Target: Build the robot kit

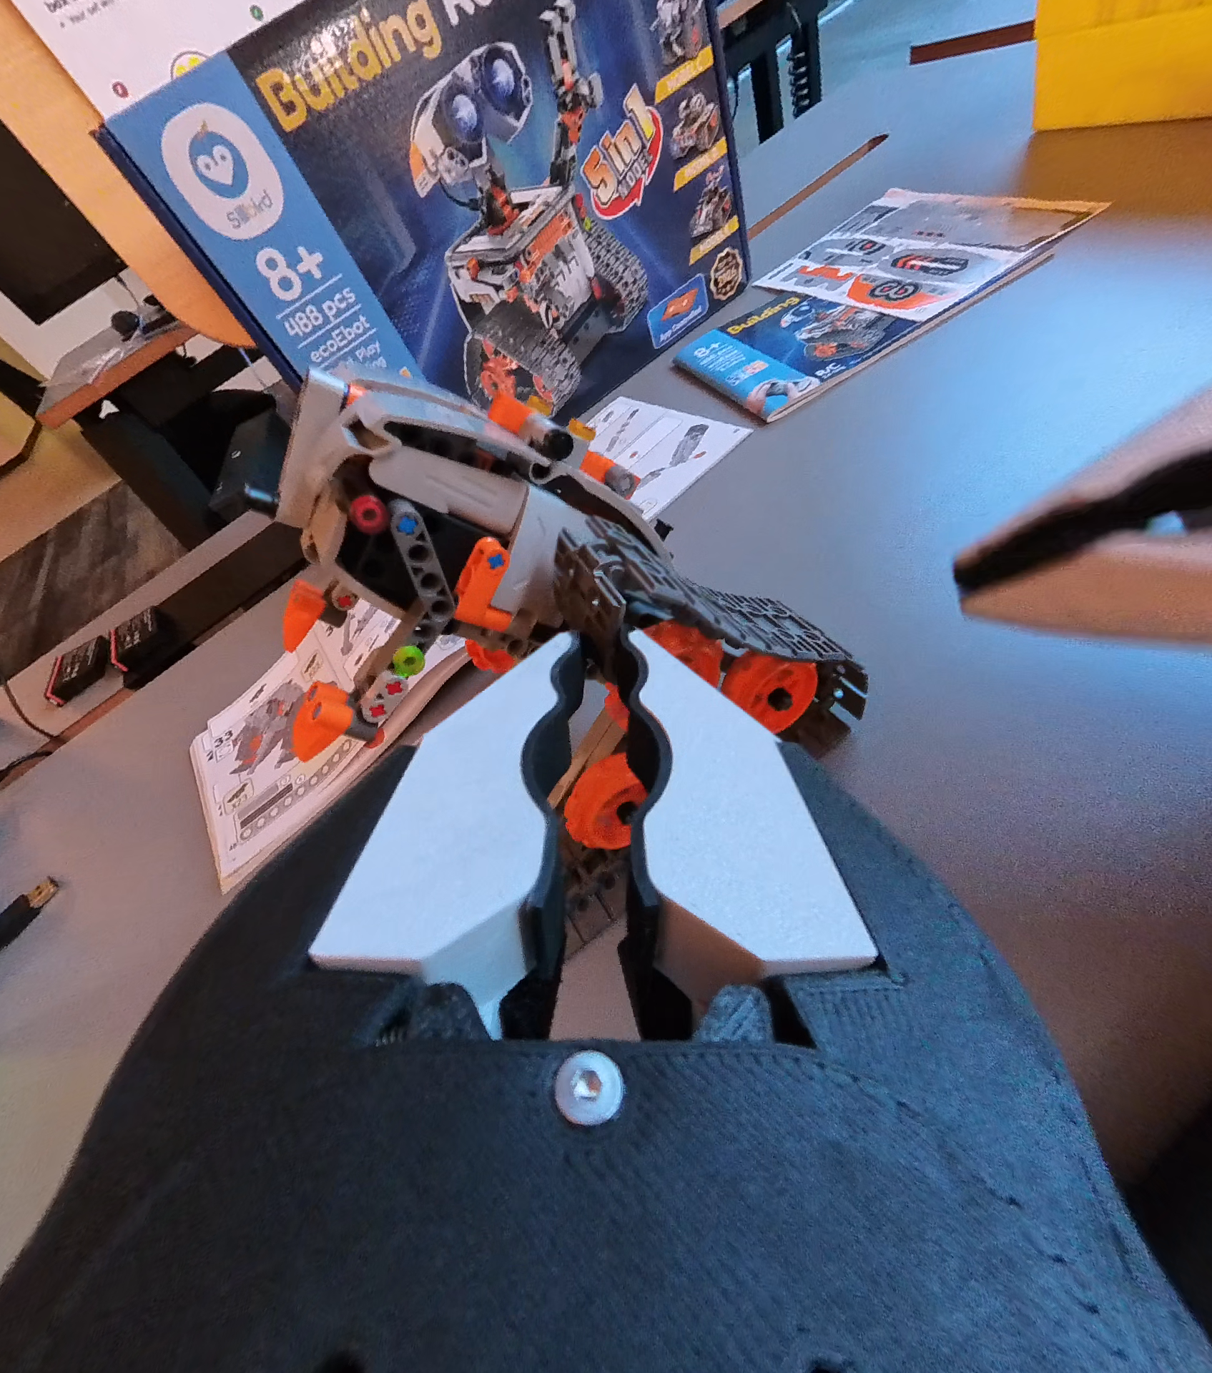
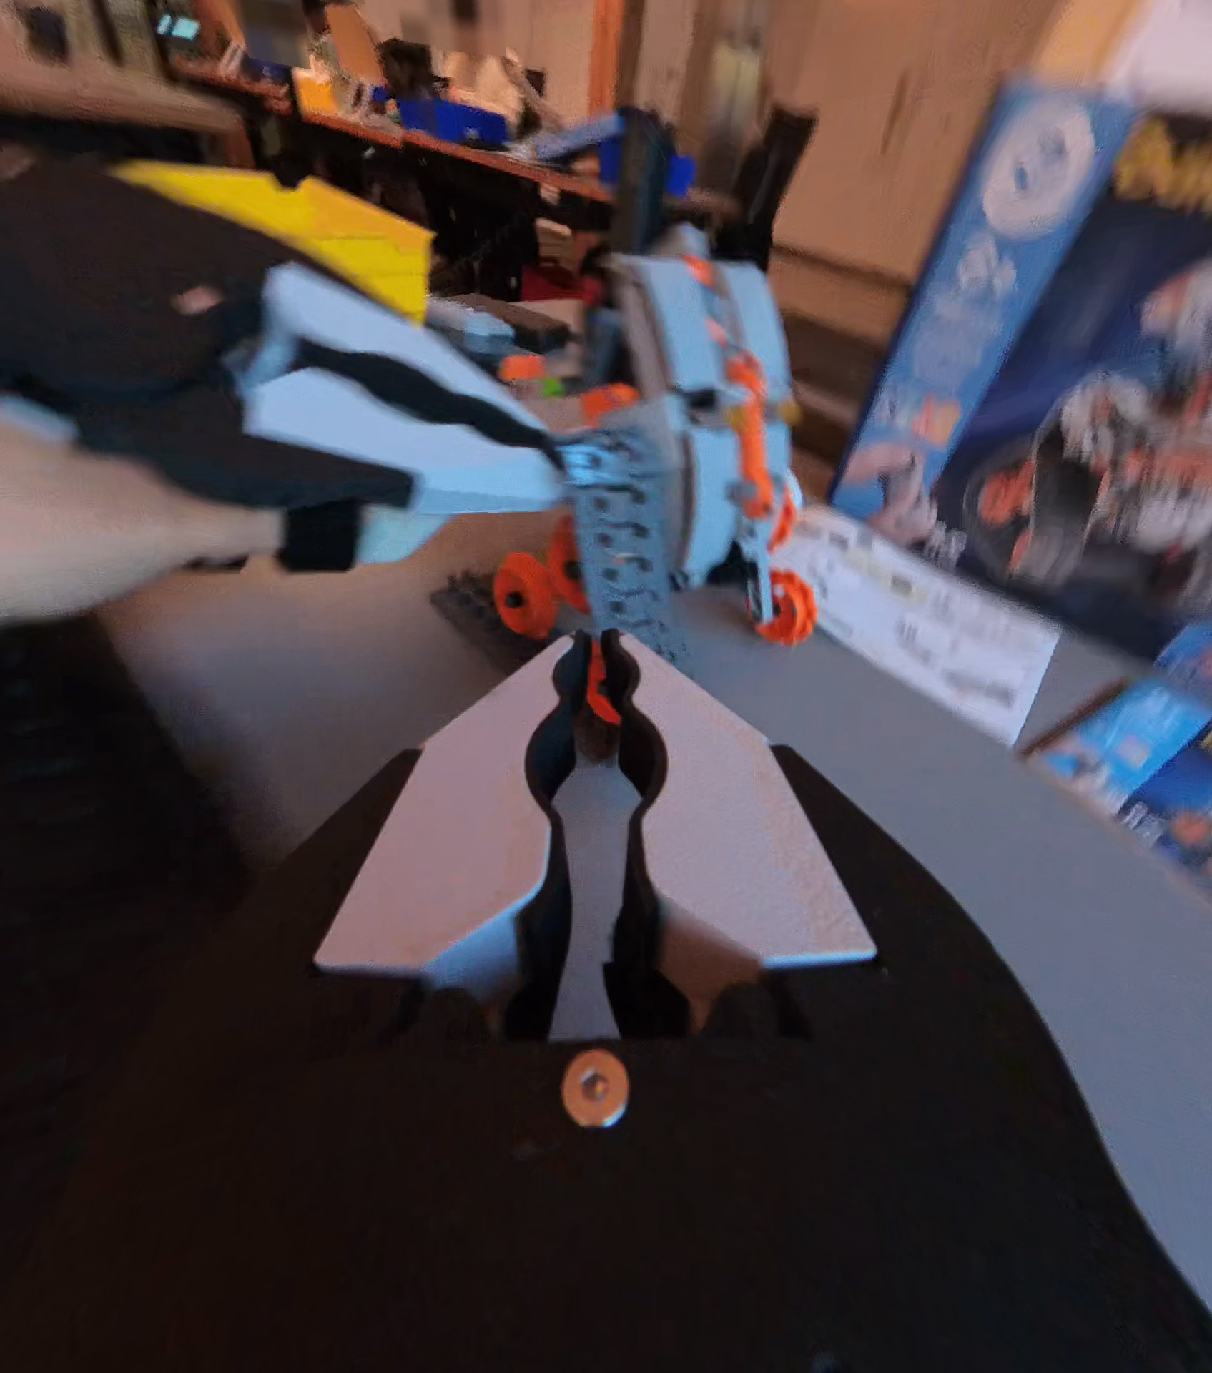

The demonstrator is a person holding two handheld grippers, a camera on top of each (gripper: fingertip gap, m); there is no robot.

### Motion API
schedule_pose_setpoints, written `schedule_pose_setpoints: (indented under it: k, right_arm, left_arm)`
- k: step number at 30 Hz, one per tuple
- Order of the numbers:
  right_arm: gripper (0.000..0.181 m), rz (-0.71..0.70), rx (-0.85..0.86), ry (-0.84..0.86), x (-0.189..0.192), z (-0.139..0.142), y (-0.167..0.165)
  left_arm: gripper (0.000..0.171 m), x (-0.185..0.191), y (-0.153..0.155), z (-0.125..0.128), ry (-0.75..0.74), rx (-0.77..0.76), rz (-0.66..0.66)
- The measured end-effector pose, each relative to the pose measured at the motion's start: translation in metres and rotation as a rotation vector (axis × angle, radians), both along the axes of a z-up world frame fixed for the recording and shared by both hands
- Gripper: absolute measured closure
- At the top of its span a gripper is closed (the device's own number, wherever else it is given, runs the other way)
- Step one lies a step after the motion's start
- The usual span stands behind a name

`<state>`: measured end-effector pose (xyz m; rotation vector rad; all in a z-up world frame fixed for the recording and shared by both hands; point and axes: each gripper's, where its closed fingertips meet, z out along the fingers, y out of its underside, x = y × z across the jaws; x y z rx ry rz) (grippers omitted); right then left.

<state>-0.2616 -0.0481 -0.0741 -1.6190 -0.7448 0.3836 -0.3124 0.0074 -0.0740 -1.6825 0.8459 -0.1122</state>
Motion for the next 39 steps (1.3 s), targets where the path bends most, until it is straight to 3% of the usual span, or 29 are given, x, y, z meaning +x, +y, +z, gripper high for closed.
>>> schedule_pose_setpoints:
  k: [2,4,6,8,16,39]
  right_arm:
    - [0.177,-0.005,0.135,-0.241,-0.014,-0.007,-0.011]
    - [0.161,-0.013,0.193,-0.512,-0.028,-0.032,-0.013]
    - [0.156,-0.077,0.259,-0.783,-0.032,-0.053,-0.007]
    - [0.162,-0.140,0.403,-0.911,-0.040,-0.045,-0.002]
    - [0.152,-0.397,0.361,-1.123,-0.036,-0.054,0.037]
    - [0.156,-0.453,0.298,-1.183,-0.019,-0.063,0.043]
  left_arm:
    - [0.165,0.003,-0.001,0.002,0.003,0.008,-0.016]
    - [0.165,0.004,0.000,0.004,0.012,0.017,-0.024]
    - [0.165,0.004,0.000,0.005,0.021,0.019,-0.029]
    - [0.165,0.003,0.000,0.006,0.022,0.023,-0.032]
    - [0.165,-0.003,0.000,0.010,0.009,0.020,-0.062]
    - [0.165,-0.006,0.002,0.008,-0.017,0.002,-0.080]
